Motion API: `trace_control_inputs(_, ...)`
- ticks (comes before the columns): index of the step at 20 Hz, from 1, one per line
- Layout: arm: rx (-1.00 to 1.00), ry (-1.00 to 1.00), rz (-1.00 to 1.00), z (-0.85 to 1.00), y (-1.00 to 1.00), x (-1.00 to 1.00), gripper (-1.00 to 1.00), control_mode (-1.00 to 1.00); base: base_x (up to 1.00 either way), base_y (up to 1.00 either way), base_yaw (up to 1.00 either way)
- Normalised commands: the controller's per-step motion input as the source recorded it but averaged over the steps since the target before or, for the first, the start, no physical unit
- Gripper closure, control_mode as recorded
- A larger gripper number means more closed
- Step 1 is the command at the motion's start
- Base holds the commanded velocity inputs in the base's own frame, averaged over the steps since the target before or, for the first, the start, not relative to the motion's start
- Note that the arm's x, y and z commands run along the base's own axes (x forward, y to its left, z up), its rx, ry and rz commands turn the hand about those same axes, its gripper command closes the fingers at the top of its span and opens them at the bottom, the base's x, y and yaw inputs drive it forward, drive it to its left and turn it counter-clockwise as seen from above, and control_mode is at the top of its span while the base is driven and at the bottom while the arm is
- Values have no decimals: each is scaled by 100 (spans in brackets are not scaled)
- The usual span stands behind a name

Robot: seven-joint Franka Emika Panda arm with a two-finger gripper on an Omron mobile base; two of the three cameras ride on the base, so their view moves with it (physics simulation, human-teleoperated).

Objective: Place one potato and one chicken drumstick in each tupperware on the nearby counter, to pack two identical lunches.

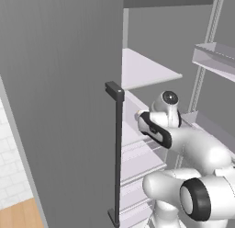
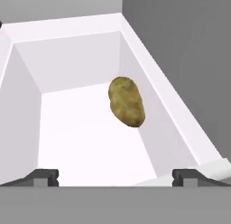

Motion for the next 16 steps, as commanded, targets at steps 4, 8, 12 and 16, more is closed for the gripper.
trace_control_inputs(4, 0, 0, 0, -14, -6, 34, -100, -100, 0, 0, 0)
trace_control_inputs(8, 0, 0, 0, -17, 0, 41, -100, -100, 0, 0, 0)
trace_control_inputs(12, 0, 0, 0, -24, -1, 41, -100, -100, 0, 0, 0)
trace_control_inputs(16, 0, 0, 0, -27, -7, 35, -100, -100, 0, 0, 0)
